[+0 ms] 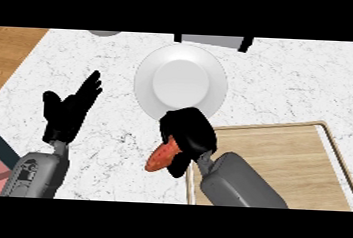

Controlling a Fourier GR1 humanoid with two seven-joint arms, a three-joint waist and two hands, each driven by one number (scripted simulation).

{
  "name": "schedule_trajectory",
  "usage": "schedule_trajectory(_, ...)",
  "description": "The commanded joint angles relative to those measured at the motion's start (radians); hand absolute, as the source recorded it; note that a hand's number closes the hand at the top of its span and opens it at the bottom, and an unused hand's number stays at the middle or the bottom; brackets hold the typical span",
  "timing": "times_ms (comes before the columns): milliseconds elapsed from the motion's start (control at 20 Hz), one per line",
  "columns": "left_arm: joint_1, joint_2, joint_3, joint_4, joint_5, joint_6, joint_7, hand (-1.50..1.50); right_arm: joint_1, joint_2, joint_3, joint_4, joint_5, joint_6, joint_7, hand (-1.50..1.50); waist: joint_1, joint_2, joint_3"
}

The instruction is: Pick the sweet potato from the tray and place it in the plate

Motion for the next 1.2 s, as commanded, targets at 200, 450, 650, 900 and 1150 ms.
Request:
schedule_trajectory(200,-0.018,0.004,0.016,0.024,-0.009,0.019,0.004,0.00,-0.225,0.027,0.164,-0.042,0.187,-0.377,0.336,1.50,-0.021,-0.013,0.002)
schedule_trajectory(450,-0.004,0.009,0.030,0.045,0.005,0.003,-0.018,0.00,-0.339,0.027,0.243,0.001,0.259,-0.515,0.634,1.50,-0.038,-0.007,0.001)
schedule_trajectory(650,-0.042,0.015,0.026,0.036,-0.004,0.006,0.008,0.00,-0.441,0.027,0.257,0.058,0.203,-0.595,0.798,1.50,-0.042,-0.002,0.002)
schedule_trajectory(900,0.008,-0.008,0.025,0.054,-0.023,0.033,-0.040,0.00,-0.470,0.027,0.239,0.178,0.158,-0.699,0.804,1.50,-0.069,0.002,0.003)
schedule_trajectory(1150,-0.004,0.008,0.038,0.011,-0.008,0.030,0.026,0.00,-0.495,0.027,0.207,0.300,0.129,-0.756,0.767,1.50,-0.086,0.000,0.004)
